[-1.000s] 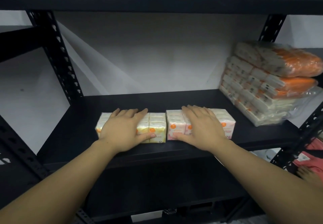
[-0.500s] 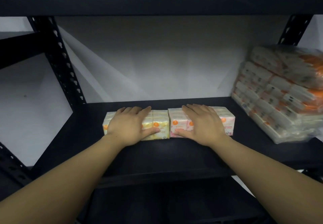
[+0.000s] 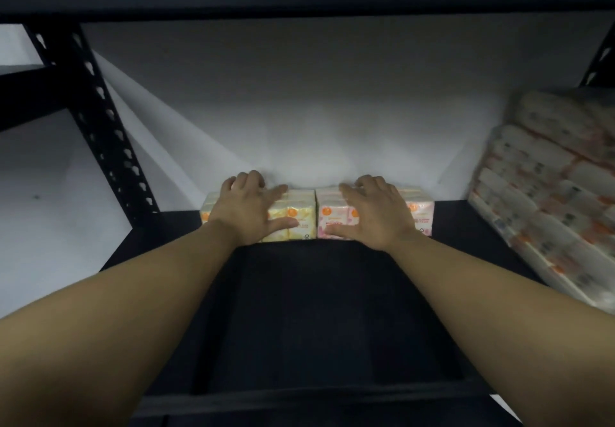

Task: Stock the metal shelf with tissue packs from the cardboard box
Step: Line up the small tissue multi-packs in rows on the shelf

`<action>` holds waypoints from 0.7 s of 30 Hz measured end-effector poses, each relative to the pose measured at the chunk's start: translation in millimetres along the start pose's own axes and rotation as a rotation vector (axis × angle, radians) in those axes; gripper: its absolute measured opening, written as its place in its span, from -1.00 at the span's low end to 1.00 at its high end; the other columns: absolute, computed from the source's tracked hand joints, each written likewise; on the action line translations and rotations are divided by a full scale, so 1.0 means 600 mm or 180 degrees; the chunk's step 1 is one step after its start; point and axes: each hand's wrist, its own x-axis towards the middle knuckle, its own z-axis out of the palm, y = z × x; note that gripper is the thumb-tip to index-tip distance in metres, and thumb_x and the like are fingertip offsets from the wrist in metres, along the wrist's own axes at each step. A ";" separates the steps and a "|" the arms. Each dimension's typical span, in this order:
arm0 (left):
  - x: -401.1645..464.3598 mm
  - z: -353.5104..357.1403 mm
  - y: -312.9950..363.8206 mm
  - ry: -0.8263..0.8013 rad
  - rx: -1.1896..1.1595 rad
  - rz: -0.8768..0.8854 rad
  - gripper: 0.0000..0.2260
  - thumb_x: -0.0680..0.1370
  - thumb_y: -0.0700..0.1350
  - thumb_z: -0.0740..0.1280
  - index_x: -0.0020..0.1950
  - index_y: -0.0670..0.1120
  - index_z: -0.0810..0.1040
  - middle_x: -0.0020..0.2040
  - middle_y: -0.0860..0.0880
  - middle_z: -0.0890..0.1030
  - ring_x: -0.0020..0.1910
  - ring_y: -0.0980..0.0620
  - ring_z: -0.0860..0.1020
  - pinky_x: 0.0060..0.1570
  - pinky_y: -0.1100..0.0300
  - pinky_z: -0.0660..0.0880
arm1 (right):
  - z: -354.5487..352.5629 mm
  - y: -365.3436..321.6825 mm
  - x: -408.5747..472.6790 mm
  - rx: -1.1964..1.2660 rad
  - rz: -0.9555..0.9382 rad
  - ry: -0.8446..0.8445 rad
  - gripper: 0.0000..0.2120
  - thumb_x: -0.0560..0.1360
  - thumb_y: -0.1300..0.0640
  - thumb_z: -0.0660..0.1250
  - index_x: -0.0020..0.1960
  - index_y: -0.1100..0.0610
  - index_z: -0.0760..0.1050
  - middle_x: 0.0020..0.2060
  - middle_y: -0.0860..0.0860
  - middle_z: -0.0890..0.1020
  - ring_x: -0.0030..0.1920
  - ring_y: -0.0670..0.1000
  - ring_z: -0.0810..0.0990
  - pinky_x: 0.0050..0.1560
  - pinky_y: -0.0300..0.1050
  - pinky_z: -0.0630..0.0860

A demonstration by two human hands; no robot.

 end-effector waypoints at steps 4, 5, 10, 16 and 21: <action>0.007 0.001 -0.003 -0.0069 0.0094 0.0015 -0.11 0.44 0.63 -0.12 0.64 0.17 0.14 0.32 -0.08 0.40 0.34 -0.13 0.39 0.39 -0.16 0.28 | -0.005 0.006 0.012 -0.0129 -0.0083 -0.0116 -0.03 0.35 -0.65 0.14 0.55 -0.06 0.31 0.29 0.07 0.46 0.27 0.13 0.40 0.34 0.09 0.36; 0.003 0.002 -0.002 -0.0069 0.0080 -0.0005 -0.08 0.43 0.65 -0.11 0.65 0.14 0.12 0.34 -0.09 0.40 0.35 -0.14 0.38 0.40 -0.17 0.28 | -0.008 0.006 0.010 -0.0151 -0.0102 -0.0143 -0.02 0.35 -0.65 0.16 0.56 -0.06 0.29 0.31 0.07 0.46 0.28 0.14 0.40 0.38 0.11 0.33; -0.044 -0.009 0.008 0.0029 -0.0262 -0.0145 -0.01 0.41 0.65 -0.02 0.66 0.04 0.10 0.48 -0.13 0.36 0.45 -0.18 0.35 0.50 -0.25 0.21 | -0.039 -0.014 -0.028 0.0162 -0.0023 -0.0275 0.07 0.34 -0.65 0.22 0.66 -0.07 0.11 0.55 0.06 0.32 0.52 0.15 0.26 0.59 0.17 0.07; -0.207 -0.040 0.046 0.0362 -0.1466 -0.0327 -0.31 0.53 0.39 0.27 0.55 0.01 0.40 0.44 -0.08 0.42 0.43 -0.13 0.39 0.45 -0.10 0.36 | -0.084 -0.080 -0.167 0.0866 -0.0081 -0.0183 -0.25 0.49 -0.47 0.26 0.55 -0.08 0.40 0.57 -0.03 0.36 0.58 0.06 0.24 0.59 0.11 0.15; -0.414 -0.023 0.094 0.0453 -0.2115 -0.0300 -0.40 0.55 0.35 0.26 0.48 0.04 0.49 0.46 0.05 0.42 0.49 0.03 0.34 0.49 -0.03 0.36 | -0.074 -0.175 -0.347 0.1580 -0.0265 0.0351 -0.47 0.54 -0.25 0.35 0.39 0.02 0.60 0.41 -0.10 0.55 0.51 -0.07 0.40 0.54 0.03 0.28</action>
